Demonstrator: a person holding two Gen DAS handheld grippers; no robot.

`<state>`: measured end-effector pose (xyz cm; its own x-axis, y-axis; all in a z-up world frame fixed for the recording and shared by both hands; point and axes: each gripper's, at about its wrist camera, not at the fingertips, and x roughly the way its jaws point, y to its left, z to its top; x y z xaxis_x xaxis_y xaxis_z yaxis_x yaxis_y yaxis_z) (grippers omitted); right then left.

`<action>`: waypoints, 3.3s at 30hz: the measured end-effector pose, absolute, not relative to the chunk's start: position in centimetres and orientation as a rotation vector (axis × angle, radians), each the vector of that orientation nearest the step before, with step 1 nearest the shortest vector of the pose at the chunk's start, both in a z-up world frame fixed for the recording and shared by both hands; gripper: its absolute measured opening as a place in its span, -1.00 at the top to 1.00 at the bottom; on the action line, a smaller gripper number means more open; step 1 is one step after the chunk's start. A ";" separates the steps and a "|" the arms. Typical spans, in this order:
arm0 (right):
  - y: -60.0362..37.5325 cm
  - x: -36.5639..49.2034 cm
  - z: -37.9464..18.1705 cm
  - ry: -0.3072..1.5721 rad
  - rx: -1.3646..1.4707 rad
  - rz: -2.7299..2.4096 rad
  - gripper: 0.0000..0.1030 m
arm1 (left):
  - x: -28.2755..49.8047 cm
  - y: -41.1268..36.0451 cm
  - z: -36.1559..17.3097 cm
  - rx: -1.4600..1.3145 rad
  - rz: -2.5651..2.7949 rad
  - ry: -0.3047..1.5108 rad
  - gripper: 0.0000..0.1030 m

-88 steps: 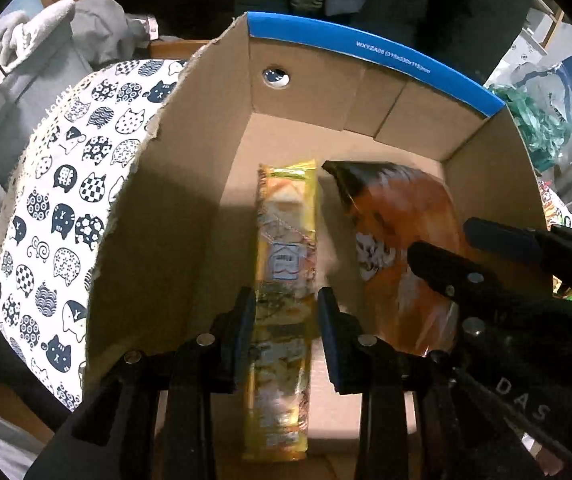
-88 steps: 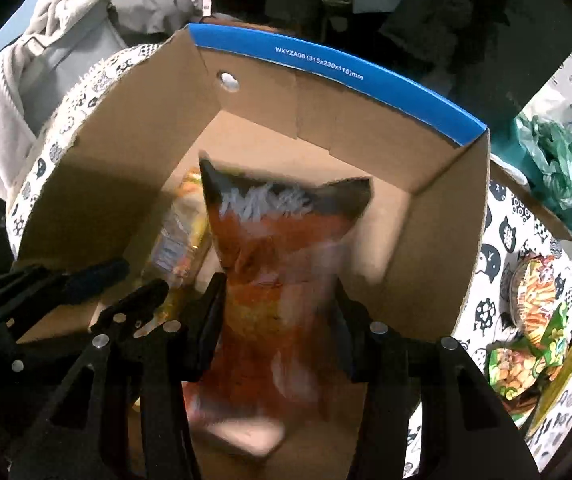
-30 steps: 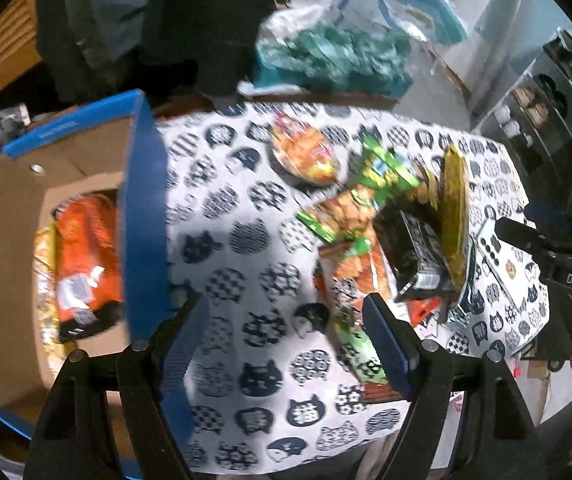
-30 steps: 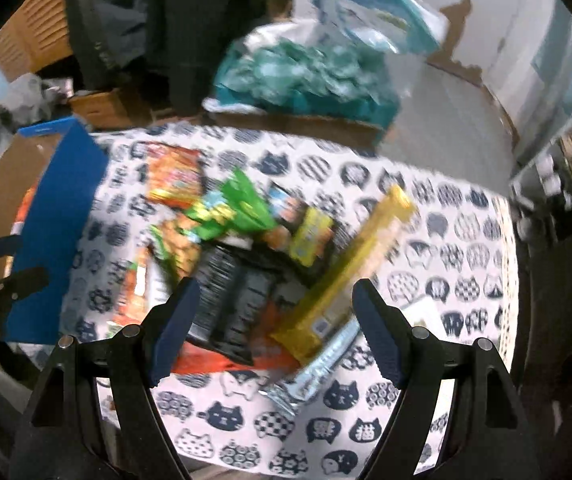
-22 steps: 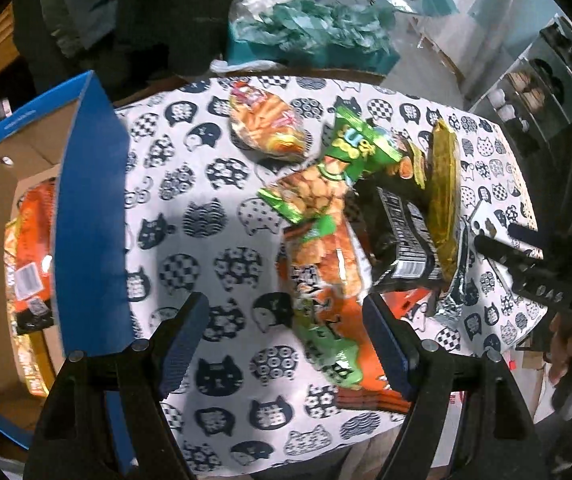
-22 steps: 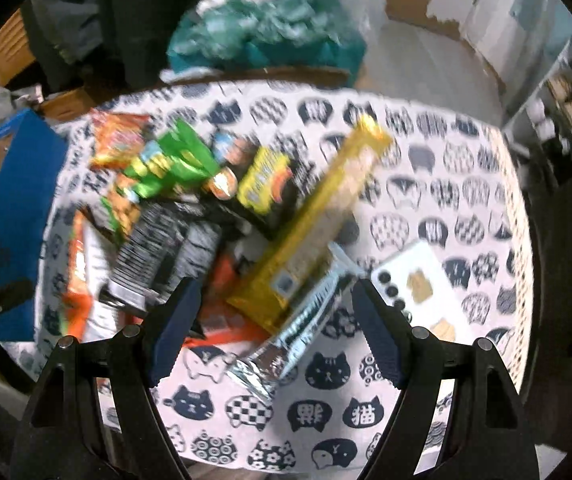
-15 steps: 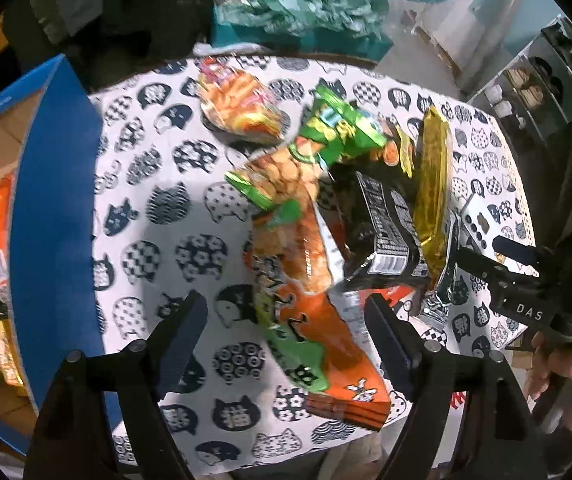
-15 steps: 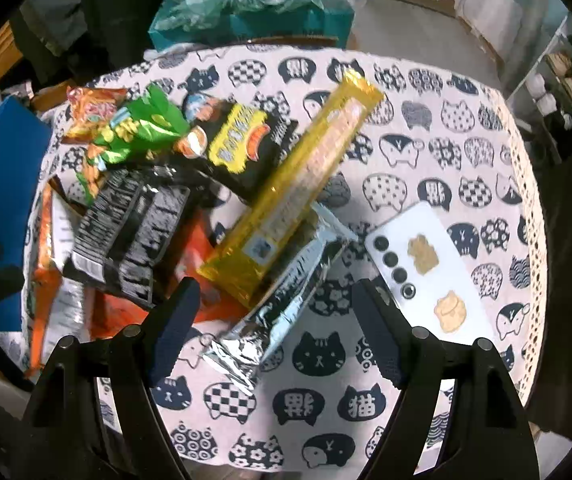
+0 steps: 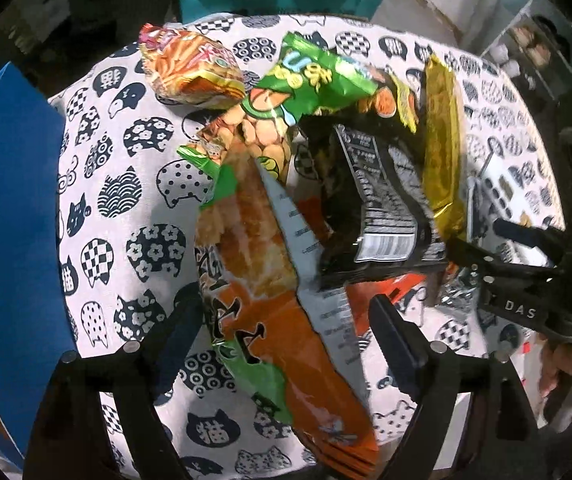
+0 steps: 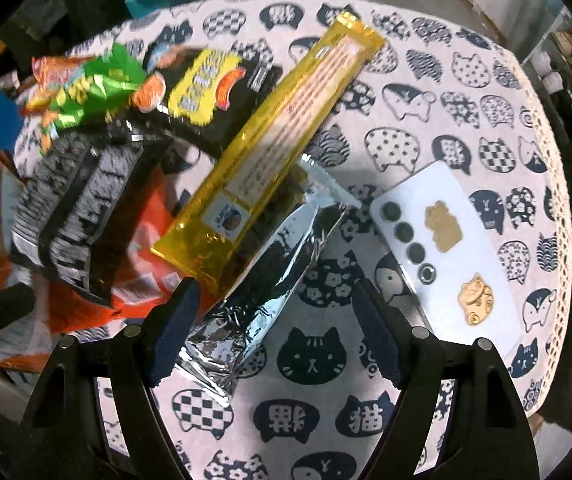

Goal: Organize snacks
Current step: 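Grasp the orange chip bag with the left tool while the right tool grasps the silver packet, then lower both held packets into the cardboard box and open both tools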

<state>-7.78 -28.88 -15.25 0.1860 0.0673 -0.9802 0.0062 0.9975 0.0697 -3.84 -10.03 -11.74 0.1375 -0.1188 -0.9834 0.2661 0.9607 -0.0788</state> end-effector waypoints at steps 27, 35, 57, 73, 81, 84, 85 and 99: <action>-31.2 -8.6 -14.9 1.371 0.007 -0.012 0.39 | -4.4 -6.6 -12.8 0.128 -0.330 1.359 0.08; -32.1 -9.5 -10.9 1.313 0.017 -0.010 0.41 | -6.2 -6.7 -10.3 0.179 -0.333 1.300 0.20; -23.9 -10.7 -1.9 1.125 0.015 0.163 0.41 | -9.0 -2.8 -3.1 0.179 -0.324 1.139 0.22; -16.0 -8.9 1.7 1.074 -0.008 0.298 0.41 | -8.6 2.7 0.8 0.145 -0.258 1.050 0.22; -11.1 -8.0 3.3 1.044 -0.046 0.364 0.41 | -8.2 5.9 1.5 0.128 -0.207 1.025 0.22; -9.4 -7.5 3.7 1.041 -0.057 0.385 0.41 | -7.9 7.7 1.6 0.104 -0.191 1.023 0.22; -8.8 -7.4 3.8 1.040 -0.060 0.392 0.41 | -7.9 8.1 1.6 0.101 -0.188 1.023 0.22; -0.1 -5.2 3.3 1.062 -0.120 0.480 0.41 | -6.9 15.4 1.2 0.031 -0.095 1.027 0.22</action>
<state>-5.18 -0.07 3.28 0.3952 0.3204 -0.8609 -0.4341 0.8911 0.1324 -6.93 15.39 1.19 0.5139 -0.0647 -0.8554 0.0935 0.9954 -0.0191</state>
